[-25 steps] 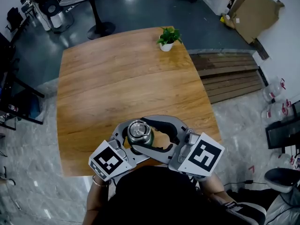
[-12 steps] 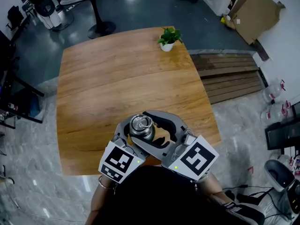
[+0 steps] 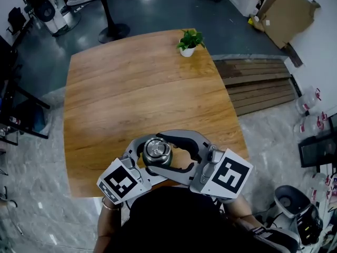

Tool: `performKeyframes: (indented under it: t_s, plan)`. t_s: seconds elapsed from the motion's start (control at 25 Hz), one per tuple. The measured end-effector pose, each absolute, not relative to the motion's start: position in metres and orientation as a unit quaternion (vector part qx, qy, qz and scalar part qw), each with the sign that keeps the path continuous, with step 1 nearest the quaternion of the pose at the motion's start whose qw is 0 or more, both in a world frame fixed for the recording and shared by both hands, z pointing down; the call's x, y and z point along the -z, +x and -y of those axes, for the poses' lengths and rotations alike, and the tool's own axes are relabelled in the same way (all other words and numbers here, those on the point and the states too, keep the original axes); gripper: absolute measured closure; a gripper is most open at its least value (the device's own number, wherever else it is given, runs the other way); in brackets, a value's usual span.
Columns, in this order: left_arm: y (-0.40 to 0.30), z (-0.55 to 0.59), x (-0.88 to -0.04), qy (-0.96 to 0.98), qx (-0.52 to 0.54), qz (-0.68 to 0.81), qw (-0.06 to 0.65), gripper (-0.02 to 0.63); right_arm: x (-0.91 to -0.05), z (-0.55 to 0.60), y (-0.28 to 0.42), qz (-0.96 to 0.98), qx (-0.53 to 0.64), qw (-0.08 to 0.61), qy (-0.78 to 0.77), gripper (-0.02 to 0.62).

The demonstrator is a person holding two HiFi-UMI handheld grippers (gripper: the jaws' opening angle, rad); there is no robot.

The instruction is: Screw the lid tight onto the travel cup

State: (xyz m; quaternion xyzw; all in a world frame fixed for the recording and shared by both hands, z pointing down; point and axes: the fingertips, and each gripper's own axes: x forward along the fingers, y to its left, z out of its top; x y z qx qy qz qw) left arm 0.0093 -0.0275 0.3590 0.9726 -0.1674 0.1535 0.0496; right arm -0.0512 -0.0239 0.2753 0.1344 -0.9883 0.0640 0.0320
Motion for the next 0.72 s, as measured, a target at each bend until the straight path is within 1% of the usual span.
performKeyframes:
  t_s: [0.12, 0.2, 0.36, 0.52, 0.6, 0.72]
  plan:
    - [0.007, 0.033, -0.360, 0.968, -0.164, 0.185, 0.043, 0.192, -0.276, 0.026, -0.052, 0.988, -0.058, 0.035, 0.142, 0.351]
    - [0.005, 0.041, -0.362, 0.960, -0.171, 0.216, 0.041, 0.192, -0.277, 0.031, -0.053, 0.985, -0.052, 0.038, 0.162, 0.351]
    - [0.002, 0.057, -0.363, 0.941, -0.168, 0.287, 0.058, 0.192, -0.279, 0.042, -0.049, 0.977, -0.055, 0.040, 0.202, 0.351]
    - [-0.007, 0.071, -0.368, 0.914, -0.194, 0.354, 0.046, 0.192, -0.281, 0.048, -0.046, 0.970, -0.052, 0.043, 0.232, 0.353]
    - [-0.007, 0.069, -0.366, 0.921, -0.187, 0.339, 0.045, 0.192, -0.280, 0.047, -0.048, 0.972, -0.054, 0.036, 0.227, 0.353]
    - [0.001, 0.055, -0.362, 0.947, -0.168, 0.269, 0.045, 0.192, -0.277, 0.041, -0.048, 0.980, -0.065, 0.030, 0.185, 0.351]
